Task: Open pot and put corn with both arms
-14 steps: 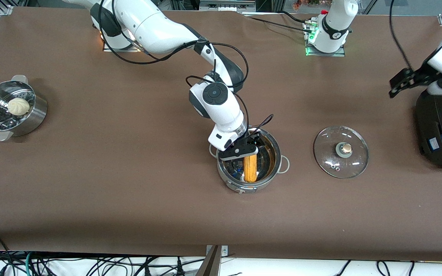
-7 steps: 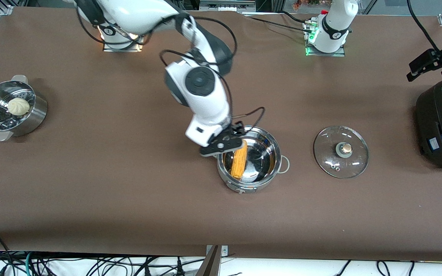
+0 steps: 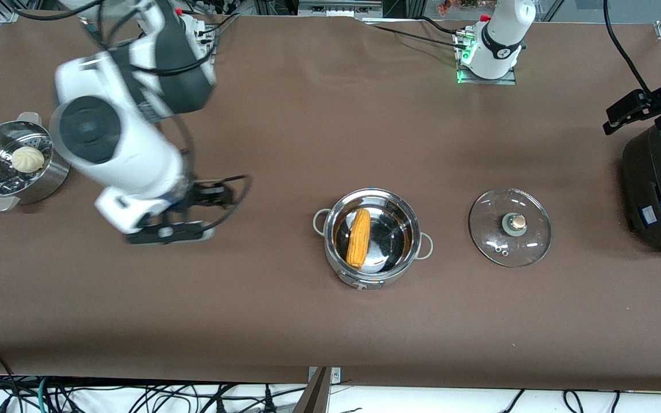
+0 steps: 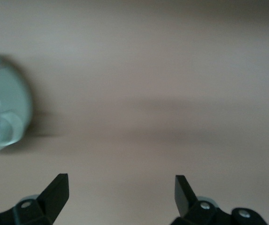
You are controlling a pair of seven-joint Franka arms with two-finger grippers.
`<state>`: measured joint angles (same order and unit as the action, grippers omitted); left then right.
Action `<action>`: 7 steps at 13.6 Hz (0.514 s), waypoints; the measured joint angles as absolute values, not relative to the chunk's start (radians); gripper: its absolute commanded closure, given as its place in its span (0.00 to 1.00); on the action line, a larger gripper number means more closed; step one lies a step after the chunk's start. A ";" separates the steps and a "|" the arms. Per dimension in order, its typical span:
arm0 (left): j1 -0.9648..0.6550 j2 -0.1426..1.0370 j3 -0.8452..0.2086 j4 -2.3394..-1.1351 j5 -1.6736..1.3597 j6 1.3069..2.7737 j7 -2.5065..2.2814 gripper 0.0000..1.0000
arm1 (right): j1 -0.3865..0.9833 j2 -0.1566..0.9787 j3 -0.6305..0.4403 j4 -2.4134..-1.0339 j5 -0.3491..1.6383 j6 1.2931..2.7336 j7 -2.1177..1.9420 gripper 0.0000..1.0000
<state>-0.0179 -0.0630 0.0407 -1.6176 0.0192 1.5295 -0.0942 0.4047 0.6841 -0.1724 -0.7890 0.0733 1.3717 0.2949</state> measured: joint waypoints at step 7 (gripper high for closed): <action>-0.028 -0.060 0.039 -1.617 0.019 1.528 -0.096 0.00 | 0.195 0.553 -0.239 -0.885 0.070 1.323 0.284 0.00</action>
